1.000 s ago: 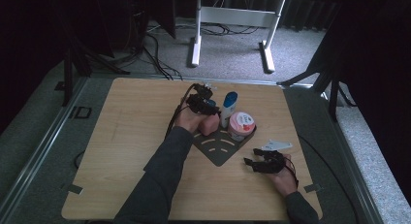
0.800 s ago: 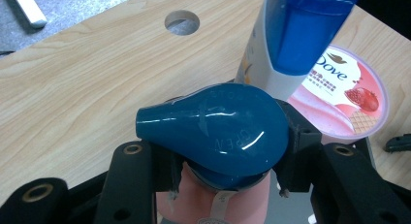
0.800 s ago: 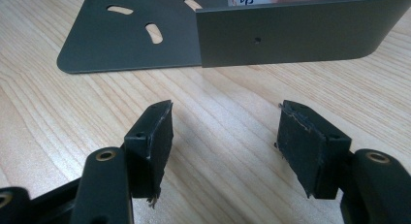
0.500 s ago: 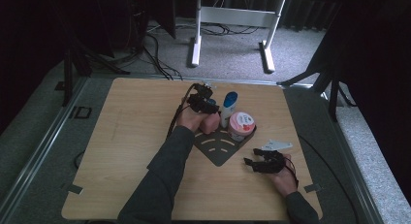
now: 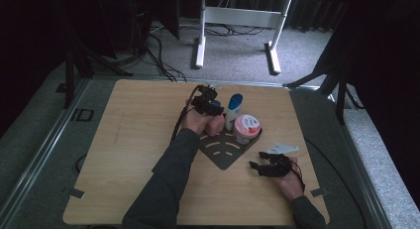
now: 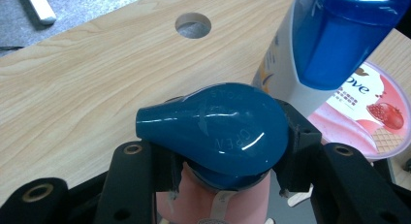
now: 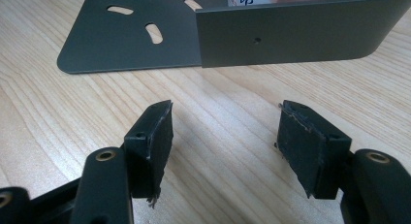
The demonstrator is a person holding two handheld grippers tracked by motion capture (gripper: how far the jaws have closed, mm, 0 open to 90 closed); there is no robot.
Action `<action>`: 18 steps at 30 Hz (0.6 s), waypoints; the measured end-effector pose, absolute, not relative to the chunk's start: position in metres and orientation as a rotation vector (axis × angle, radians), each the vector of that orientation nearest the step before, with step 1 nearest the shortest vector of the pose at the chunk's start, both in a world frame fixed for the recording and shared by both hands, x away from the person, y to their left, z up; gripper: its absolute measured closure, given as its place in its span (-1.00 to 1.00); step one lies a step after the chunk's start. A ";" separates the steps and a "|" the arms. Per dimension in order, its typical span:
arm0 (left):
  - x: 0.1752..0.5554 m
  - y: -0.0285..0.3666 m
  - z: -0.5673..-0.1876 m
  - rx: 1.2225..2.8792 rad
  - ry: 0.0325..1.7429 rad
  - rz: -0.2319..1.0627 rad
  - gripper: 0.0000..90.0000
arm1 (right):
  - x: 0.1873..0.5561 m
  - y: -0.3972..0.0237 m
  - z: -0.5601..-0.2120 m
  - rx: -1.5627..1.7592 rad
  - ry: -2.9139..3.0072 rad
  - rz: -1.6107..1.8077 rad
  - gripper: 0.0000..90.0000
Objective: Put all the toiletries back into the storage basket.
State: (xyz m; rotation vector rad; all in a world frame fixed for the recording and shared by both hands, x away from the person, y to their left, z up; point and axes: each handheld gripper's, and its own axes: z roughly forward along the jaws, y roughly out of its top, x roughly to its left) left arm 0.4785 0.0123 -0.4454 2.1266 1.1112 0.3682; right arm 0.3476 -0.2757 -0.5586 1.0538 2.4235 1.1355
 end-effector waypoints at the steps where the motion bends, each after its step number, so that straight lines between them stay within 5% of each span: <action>1: 0.479 0.013 -0.445 2.125 1.114 0.370 0.17 | 0.348 -0.276 -0.559 1.054 2.424 1.136 -0.17; 18: 0.478 0.011 -0.447 2.088 1.141 0.377 0.17 | 0.348 -0.276 -0.559 1.048 2.425 1.132 -0.17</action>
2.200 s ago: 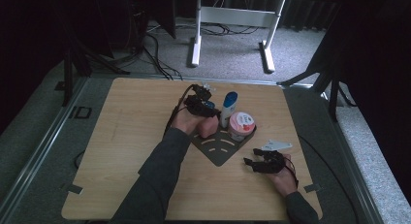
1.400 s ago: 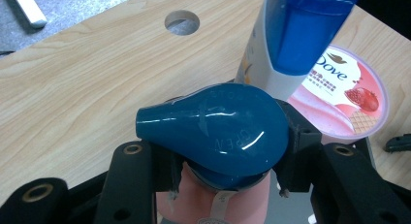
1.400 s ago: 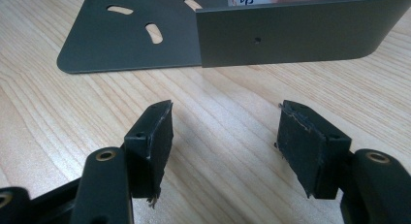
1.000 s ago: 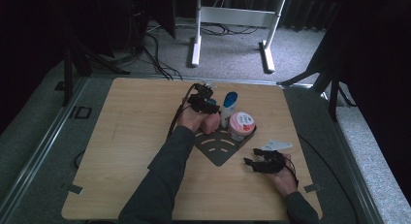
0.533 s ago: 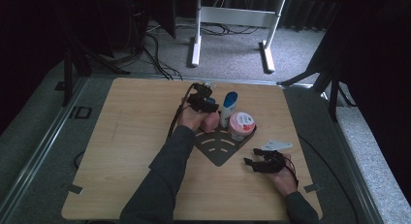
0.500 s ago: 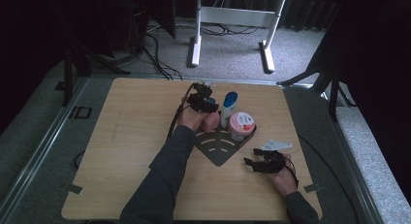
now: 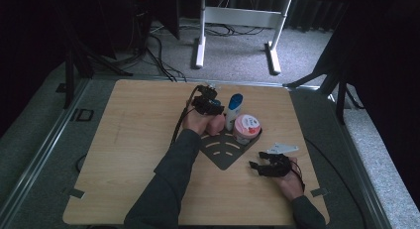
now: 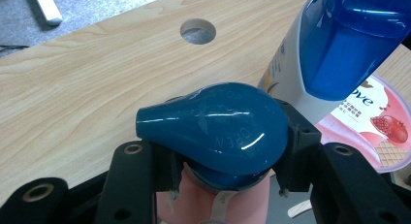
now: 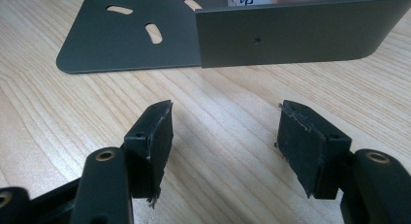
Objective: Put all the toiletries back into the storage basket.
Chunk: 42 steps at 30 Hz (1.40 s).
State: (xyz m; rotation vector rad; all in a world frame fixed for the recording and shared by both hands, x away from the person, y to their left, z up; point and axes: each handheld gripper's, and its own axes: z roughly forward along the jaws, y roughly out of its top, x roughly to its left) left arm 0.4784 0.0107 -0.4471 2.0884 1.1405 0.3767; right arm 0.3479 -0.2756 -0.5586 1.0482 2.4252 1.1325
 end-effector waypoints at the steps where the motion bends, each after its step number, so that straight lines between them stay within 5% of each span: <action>1: 0.478 0.011 -0.447 2.091 1.138 0.378 0.17 | 0.348 -0.276 -0.559 1.048 2.425 1.132 -0.17; 28: 0.476 0.011 -0.448 2.095 1.136 0.371 0.14 | 0.348 -0.275 -0.559 1.044 2.425 1.129 -0.18; 42: 0.469 0.011 -0.450 2.169 1.126 0.375 -0.26 | 0.348 -0.275 -0.559 1.043 2.426 1.128 -0.18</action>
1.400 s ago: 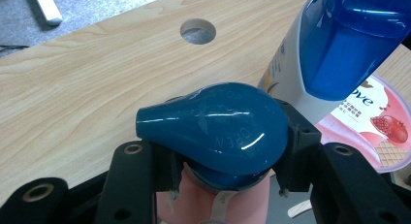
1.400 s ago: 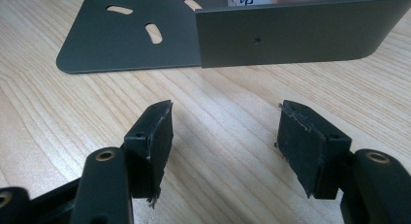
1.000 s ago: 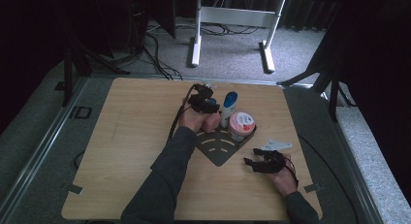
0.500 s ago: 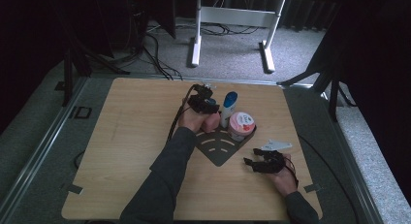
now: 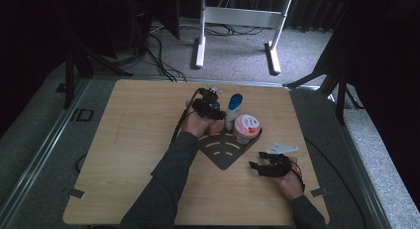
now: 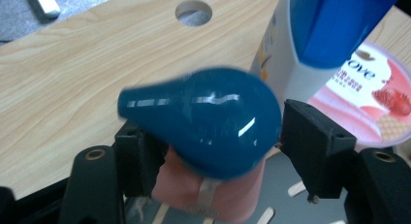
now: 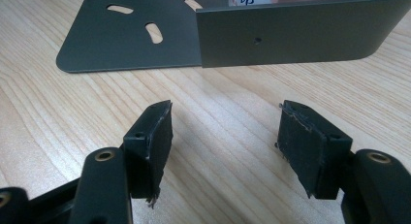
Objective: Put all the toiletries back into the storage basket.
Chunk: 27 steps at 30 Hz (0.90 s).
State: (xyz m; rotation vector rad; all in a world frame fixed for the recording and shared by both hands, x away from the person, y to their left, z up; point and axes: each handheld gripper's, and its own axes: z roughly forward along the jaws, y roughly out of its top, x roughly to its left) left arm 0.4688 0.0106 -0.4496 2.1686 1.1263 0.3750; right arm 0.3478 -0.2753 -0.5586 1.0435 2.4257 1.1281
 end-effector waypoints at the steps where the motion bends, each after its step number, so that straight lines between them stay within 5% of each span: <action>1: 0.467 0.012 -0.449 2.169 1.125 0.370 -0.28 | 0.348 -0.275 -0.559 1.043 2.426 1.127 -0.18; 7: 0.456 0.024 -0.449 2.183 1.123 0.381 -0.28 | 0.348 -0.275 -0.559 1.042 2.424 1.126 -0.18; 20: 0.433 0.029 -0.472 2.334 1.060 0.388 0.77 | 0.348 -0.275 -0.559 1.043 2.424 1.125 -0.18; 27: 0.434 0.026 -0.486 2.384 1.071 0.382 0.92 | 0.348 -0.275 -0.559 1.043 2.424 1.125 -0.18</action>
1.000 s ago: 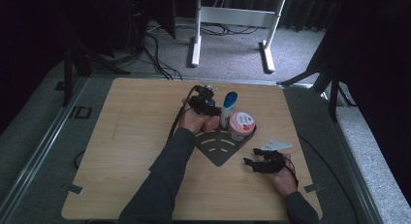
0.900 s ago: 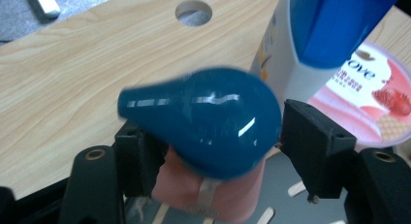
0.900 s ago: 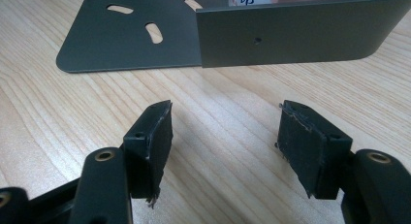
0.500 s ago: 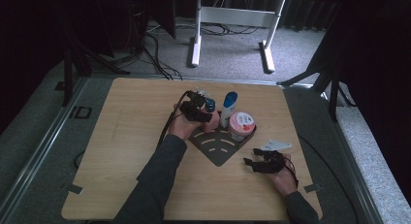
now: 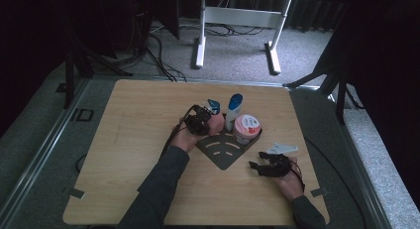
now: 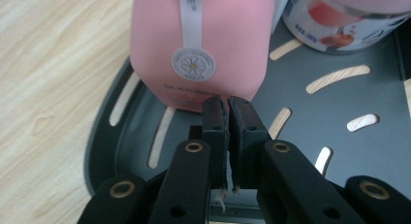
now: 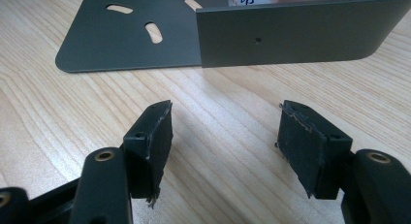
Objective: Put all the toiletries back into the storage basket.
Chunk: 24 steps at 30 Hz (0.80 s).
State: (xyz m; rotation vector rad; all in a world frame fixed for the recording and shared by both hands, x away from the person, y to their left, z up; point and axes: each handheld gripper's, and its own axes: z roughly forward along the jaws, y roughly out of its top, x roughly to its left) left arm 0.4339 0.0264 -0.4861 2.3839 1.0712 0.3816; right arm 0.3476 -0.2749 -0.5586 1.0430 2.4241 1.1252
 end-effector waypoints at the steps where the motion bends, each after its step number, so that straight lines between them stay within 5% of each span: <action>1: 0.434 0.026 -0.487 2.383 1.073 0.379 0.92 | 0.348 -0.275 -0.559 1.045 2.424 1.127 -0.18; 24: 0.428 0.021 -0.491 2.409 1.027 0.341 0.81 | 0.348 -0.275 -0.559 1.043 2.424 1.126 -0.18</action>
